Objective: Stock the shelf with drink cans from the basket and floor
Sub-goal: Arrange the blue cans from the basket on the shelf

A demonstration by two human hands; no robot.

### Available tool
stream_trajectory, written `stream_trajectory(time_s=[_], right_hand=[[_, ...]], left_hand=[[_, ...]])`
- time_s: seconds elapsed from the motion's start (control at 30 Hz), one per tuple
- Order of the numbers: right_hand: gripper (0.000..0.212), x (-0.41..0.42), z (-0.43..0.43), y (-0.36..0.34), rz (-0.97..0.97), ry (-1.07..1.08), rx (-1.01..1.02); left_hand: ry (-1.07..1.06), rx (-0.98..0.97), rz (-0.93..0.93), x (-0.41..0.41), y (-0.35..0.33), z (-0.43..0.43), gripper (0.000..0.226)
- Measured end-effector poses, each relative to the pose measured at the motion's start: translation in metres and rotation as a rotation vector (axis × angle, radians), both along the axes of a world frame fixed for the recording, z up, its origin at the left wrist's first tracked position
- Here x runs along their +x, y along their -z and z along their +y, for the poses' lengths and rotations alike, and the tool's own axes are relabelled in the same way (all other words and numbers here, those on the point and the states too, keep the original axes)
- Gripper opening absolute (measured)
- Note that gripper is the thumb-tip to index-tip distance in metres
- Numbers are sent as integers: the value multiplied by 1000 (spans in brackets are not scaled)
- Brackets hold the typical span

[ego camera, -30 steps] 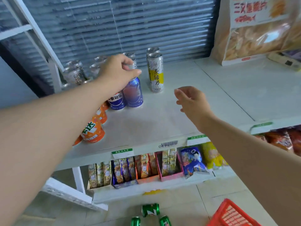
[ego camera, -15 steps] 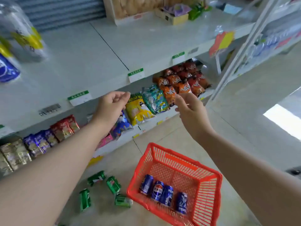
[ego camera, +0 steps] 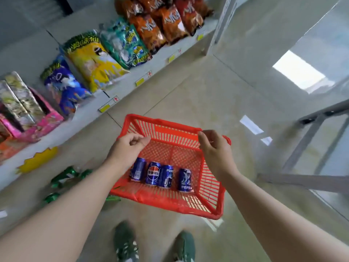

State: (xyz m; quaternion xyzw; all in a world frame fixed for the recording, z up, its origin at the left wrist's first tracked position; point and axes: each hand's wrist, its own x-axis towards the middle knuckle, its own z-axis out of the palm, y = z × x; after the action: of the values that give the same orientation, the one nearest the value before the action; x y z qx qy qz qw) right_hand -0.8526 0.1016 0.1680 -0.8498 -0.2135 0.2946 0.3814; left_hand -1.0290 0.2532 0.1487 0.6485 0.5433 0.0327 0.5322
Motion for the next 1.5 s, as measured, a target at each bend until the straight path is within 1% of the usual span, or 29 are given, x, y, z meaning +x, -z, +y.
stream_trajectory(time_s=[0.1,0.23,0.27,0.33,0.43,0.5,0.53,0.57,0.63,0.67,0.73,0.8,0.83,0.9,0.97,1.03,1.1,1.23,1.33,1.4,1.5], right_hand=[[24,-15,-11,60,30,-9,-93],[29,-37,-21,138,107,-22,-218],[28,-43,-22,157,130,-22,-246],[24,-55,-23,194,163,-8,-288],[29,-70,-21,234,211,0,-318],[32,-77,-19,259,247,1,-350],[33,-80,-17,270,270,4,-361],[34,-82,-15,280,290,6,-363],[36,-85,-11,299,325,7,-372],[37,-85,-9,309,340,0,-385],[40,-87,-5,325,388,-10,-393],[43,-90,-3,342,497,25,-364],[41,-92,-3,351,546,39,-353],[32,-91,-2,362,581,55,-336],[23,-87,-4,369,609,86,-308],[16,-84,-5,368,642,109,-288],[15,-83,-6,364,656,114,-297],[13,-71,-4,339,711,67,-279],[19,-58,0,309,706,30,-251],[22,-50,8,275,696,-13,-229],[41,-41,22,221,685,-50,-210]], left_hand=[[40,-79,80,-8,65,-13,26],[74,-147,130,-15,137,-30,30],[79,-159,141,-16,153,-33,33],[87,-192,167,-17,185,-36,44],[94,-224,209,-16,220,-35,58],[98,-223,234,-15,244,-34,63],[91,-225,244,-14,254,-33,60],[83,-231,248,-14,263,-32,53],[63,-246,264,-14,284,-32,31],[42,-260,266,-14,293,-33,32],[-11,-297,301,-12,307,-39,43],[-58,-284,367,-9,319,-45,54],[-73,-274,396,-7,325,-48,58],[-85,-251,444,-3,333,-52,60],[-70,-218,474,1,338,-52,59],[-29,-226,500,3,337,-51,61],[10,-247,512,3,334,-51,61],[-45,-302,435,0,316,-42,59],[-62,-324,353,0,283,-35,67],[-68,-293,307,-1,249,-27,66],[-78,-278,212,-3,188,-16,47]])
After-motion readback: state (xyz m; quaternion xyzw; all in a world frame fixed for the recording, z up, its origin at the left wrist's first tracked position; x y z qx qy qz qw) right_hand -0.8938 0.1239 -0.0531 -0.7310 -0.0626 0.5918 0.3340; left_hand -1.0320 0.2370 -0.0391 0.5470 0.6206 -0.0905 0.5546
